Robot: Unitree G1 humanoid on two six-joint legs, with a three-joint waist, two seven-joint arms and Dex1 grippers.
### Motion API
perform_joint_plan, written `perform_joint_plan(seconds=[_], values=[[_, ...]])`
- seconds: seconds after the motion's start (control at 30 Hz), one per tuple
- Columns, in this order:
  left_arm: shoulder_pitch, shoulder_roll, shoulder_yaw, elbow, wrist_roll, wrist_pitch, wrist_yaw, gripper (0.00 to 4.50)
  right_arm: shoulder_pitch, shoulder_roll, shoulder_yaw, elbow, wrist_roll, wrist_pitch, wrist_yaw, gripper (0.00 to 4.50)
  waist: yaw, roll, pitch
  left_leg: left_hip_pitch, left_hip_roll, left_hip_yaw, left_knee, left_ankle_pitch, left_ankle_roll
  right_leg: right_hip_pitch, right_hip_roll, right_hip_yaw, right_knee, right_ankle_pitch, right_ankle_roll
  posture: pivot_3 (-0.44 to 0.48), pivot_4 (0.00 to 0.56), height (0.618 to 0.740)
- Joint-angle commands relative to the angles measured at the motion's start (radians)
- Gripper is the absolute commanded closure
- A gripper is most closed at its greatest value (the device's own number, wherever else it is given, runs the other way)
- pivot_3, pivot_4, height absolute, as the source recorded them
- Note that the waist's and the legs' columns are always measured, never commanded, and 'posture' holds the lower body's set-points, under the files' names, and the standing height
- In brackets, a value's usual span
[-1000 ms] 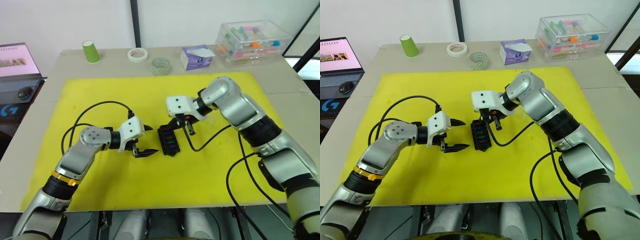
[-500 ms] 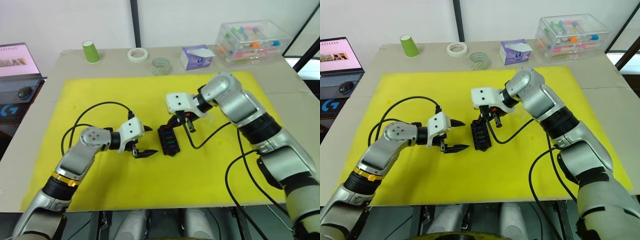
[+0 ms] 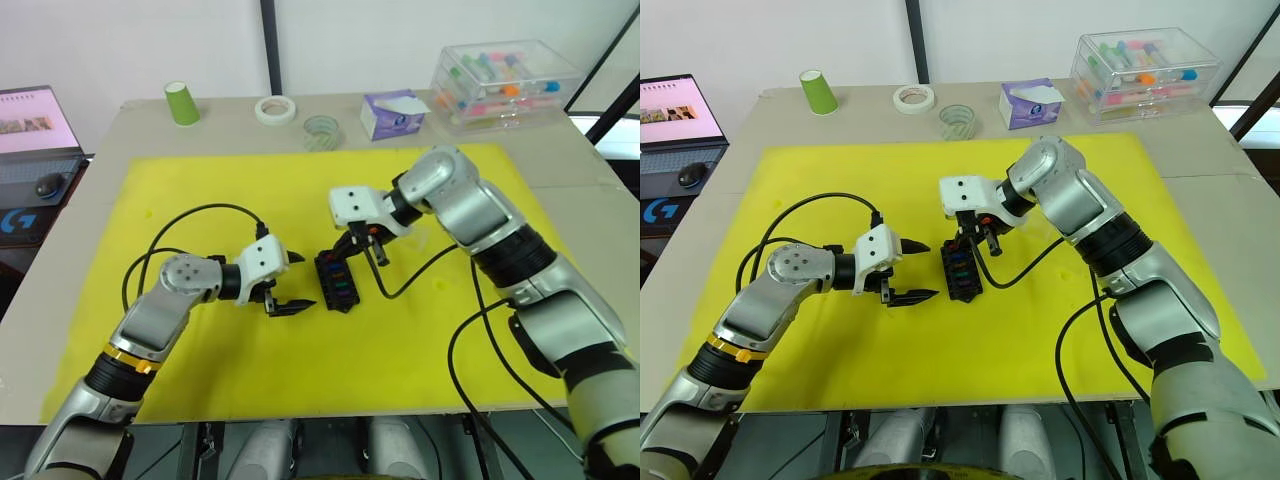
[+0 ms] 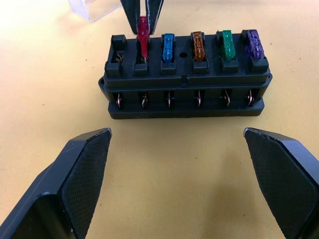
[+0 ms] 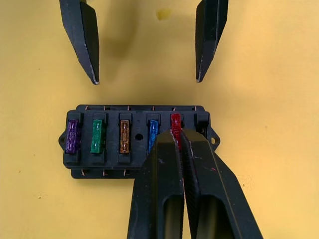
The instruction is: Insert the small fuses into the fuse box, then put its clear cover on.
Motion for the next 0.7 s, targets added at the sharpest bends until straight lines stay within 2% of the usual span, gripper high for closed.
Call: perform_joint_plan(seconds=[0.03, 0.7], values=[[0.007, 0.004, 0.012, -0.037, 0.002, -0.016, -0.001, 0.03, -0.035, 0.009, -0.025, 0.006, -0.013, -0.022, -0.001, 4.5, 0.0, 0.0, 0.0, 0.0, 0.0, 0.0, 0.0, 0.0, 0.0, 0.0, 0.0, 0.0, 0.0, 0.0, 0.0, 0.0, 0.15, 0.74], [0.011, -0.003, 0.006, -0.039, 0.007, -0.019, 0.003, 0.03, -0.023, 0.044, 0.019, 0.081, -0.074, -0.042, 0.026, 4.5, -0.001, 0.0, 0.0, 0.0, 0.0, 0.0, 0.0, 0.0, 0.0, 0.0, 0.0, 0.0, 0.0, 0.0, 0.0, 0.0, 0.15, 0.74]])
